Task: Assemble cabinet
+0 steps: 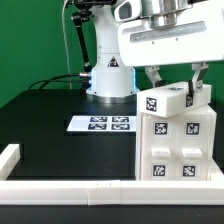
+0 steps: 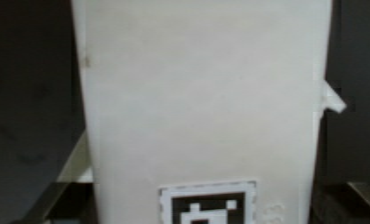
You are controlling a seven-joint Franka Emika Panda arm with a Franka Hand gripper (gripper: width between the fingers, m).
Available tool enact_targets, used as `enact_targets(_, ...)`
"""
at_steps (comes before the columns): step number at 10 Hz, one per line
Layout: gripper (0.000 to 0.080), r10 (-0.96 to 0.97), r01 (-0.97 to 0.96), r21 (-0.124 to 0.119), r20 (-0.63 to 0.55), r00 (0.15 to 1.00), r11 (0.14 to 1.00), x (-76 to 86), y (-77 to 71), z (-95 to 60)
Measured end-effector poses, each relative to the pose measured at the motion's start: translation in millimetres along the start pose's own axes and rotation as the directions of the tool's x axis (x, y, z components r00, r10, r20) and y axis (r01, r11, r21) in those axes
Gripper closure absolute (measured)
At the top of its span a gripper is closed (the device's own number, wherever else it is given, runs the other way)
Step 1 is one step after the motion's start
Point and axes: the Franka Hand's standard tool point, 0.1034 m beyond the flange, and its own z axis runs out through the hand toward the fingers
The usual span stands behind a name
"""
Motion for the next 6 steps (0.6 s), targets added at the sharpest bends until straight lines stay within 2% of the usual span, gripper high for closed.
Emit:
enact_targets(2,0.0242,0.183,-0.183,0.006,-0.002,0.983,0.983,0.1,-0.7,0.3)
enact_targets(4,0.0242,0.267,-0.267,0.01,-0.001,0.964,0.964,0.4,-1.4,0.0)
enact_targets(6,0.0242,0.42,-0.42,0.019,0.007,0.908,0.907,0.3,-3.1,-0.4)
